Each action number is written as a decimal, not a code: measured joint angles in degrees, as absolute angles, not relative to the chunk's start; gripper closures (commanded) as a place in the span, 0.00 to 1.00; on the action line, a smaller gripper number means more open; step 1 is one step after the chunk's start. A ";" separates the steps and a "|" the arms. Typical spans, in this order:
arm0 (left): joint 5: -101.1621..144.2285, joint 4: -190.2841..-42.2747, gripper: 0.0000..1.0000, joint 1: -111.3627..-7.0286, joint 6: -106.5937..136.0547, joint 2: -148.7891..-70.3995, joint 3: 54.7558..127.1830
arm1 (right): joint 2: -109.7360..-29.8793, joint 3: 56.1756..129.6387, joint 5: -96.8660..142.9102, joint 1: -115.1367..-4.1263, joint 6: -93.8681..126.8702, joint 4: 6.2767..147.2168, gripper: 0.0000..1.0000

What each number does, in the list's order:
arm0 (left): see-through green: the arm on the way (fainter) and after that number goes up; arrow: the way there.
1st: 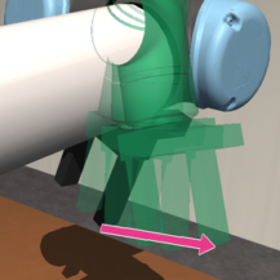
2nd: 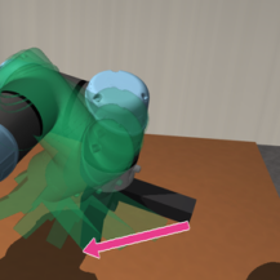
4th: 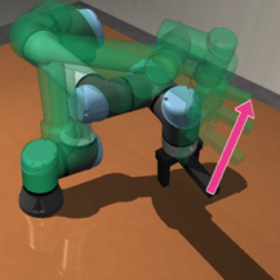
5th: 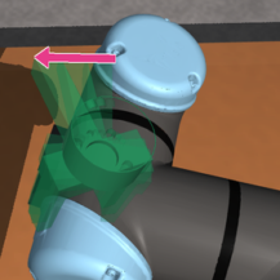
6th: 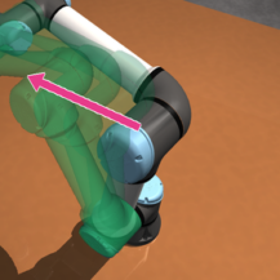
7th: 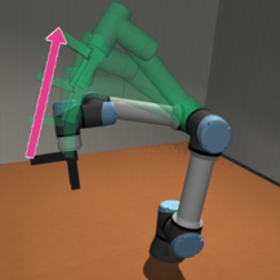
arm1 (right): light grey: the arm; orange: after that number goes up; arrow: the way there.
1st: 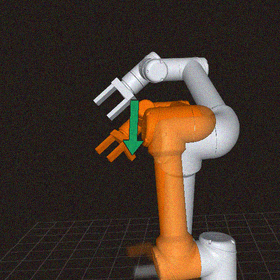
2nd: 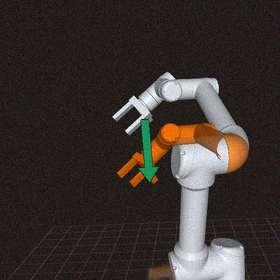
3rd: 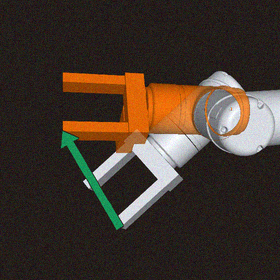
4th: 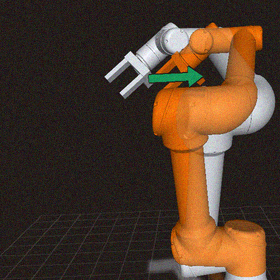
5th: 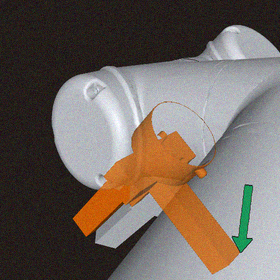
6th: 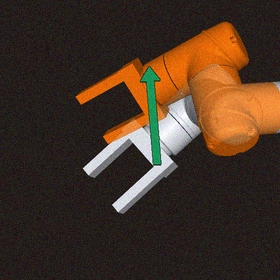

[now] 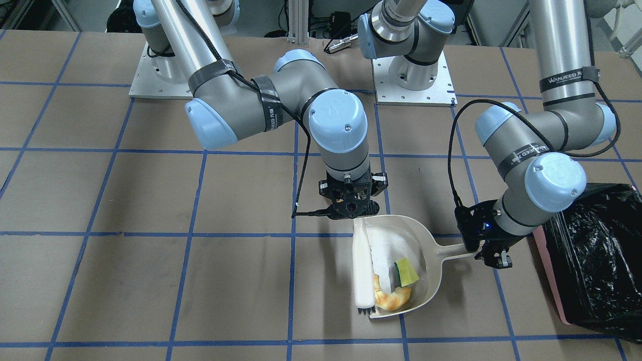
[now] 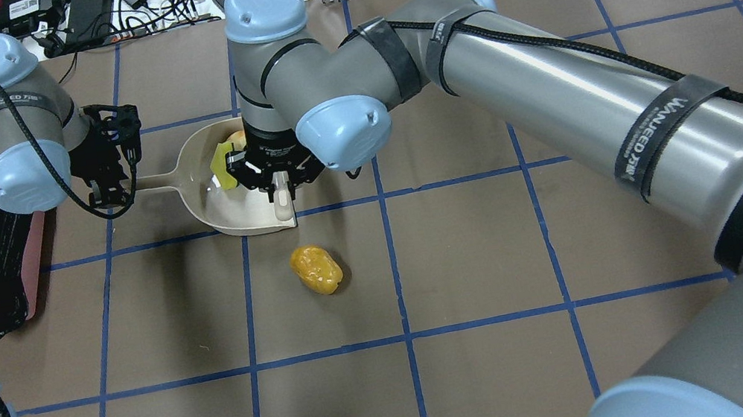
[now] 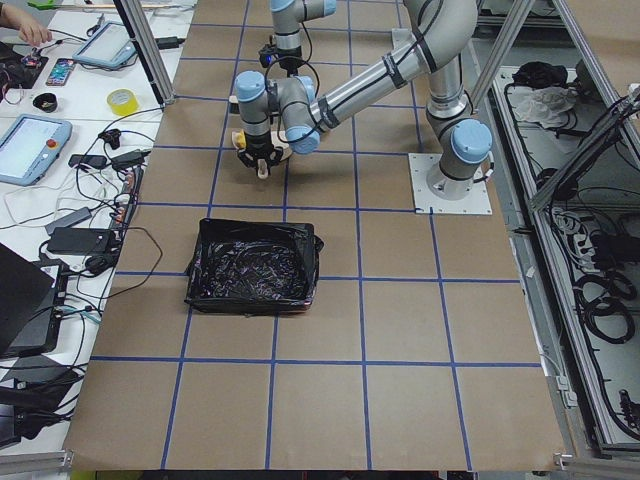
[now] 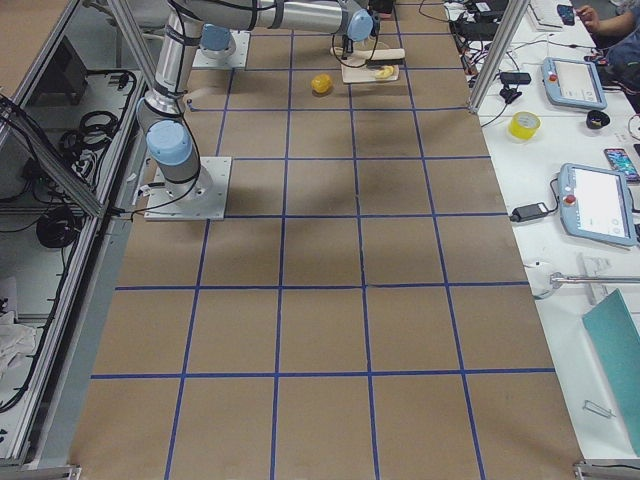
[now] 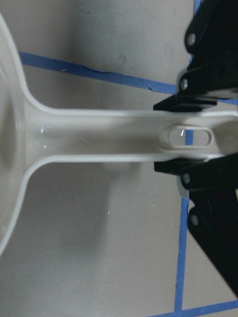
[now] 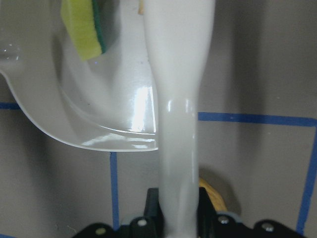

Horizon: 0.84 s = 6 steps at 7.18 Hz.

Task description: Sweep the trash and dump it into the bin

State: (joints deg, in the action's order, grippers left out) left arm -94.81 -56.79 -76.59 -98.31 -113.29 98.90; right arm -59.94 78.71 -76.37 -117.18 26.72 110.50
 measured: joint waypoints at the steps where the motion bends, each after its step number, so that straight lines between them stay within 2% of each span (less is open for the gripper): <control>1: -94.79 -56.70 1.00 -75.87 -99.98 -112.46 99.90 | -62.43 80.44 -77.22 -115.68 26.66 109.47 0.92; 6: -97.16 -56.27 1.00 -74.42 -104.52 -102.38 111.13 | -77.09 98.18 -80.11 -106.83 20.51 109.69 0.93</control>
